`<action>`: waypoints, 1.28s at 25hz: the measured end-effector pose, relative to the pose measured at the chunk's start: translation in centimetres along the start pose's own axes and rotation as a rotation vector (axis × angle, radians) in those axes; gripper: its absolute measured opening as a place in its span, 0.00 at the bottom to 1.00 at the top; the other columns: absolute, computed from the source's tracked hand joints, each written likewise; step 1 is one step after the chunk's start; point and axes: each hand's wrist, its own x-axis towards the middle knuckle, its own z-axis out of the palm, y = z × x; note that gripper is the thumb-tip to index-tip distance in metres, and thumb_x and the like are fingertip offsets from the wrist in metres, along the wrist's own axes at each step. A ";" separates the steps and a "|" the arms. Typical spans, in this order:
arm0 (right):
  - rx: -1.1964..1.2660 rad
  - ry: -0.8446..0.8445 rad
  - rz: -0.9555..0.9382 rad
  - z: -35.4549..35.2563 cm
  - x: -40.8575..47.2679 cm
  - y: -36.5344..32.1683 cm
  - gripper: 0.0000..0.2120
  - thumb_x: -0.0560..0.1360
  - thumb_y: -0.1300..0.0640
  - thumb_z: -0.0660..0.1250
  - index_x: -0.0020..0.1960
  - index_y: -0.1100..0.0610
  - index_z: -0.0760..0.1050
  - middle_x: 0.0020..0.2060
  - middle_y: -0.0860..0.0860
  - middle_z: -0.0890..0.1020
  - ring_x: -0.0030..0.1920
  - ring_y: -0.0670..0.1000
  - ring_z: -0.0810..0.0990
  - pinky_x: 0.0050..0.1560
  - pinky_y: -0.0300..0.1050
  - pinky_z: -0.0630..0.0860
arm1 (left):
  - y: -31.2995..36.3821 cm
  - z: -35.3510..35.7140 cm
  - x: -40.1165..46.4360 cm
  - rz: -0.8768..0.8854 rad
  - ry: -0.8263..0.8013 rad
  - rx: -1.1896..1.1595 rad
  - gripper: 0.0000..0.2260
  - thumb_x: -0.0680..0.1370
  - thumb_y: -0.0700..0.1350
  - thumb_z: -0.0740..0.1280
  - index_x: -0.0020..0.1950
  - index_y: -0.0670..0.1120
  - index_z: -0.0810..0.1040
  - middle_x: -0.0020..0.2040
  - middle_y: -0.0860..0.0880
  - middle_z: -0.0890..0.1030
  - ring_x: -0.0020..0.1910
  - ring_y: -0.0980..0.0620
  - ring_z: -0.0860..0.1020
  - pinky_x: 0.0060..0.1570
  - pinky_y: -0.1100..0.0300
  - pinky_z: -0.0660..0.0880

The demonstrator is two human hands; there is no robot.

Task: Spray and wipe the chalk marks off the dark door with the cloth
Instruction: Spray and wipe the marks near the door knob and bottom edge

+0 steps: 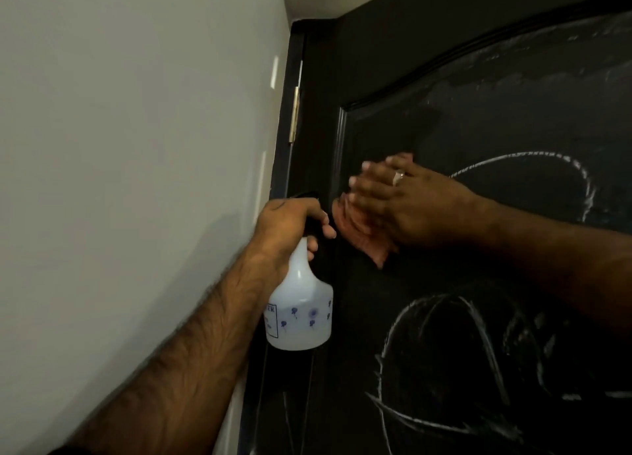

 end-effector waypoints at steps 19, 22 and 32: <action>0.115 0.116 0.442 -3.1 -2.5 8.7 0.39 0.82 0.37 0.38 0.86 0.56 0.57 0.85 0.60 0.57 0.84 0.66 0.53 0.82 0.69 0.51 | 6.3 0.7 0.2 0.131 -0.101 -0.117 0.07 0.75 0.38 0.66 0.46 0.39 0.83 0.40 0.39 0.85 0.43 0.39 0.86 0.52 0.48 0.83; 0.055 0.071 -0.117 0.2 -6.4 -0.1 0.32 0.86 0.38 0.47 0.84 0.52 0.61 0.83 0.56 0.63 0.84 0.63 0.58 0.82 0.66 0.58 | 6.0 1.3 0.1 0.120 -0.138 -0.081 0.07 0.75 0.39 0.67 0.47 0.39 0.84 0.41 0.39 0.85 0.44 0.39 0.87 0.55 0.45 0.82; 0.045 0.052 0.070 -2.2 -16.6 2.8 0.31 0.87 0.40 0.48 0.87 0.50 0.53 0.86 0.54 0.53 0.86 0.60 0.48 0.83 0.65 0.53 | 6.0 6.0 -2.4 0.103 -0.465 -0.194 0.08 0.75 0.37 0.65 0.49 0.36 0.82 0.43 0.36 0.83 0.43 0.38 0.85 0.42 0.51 0.84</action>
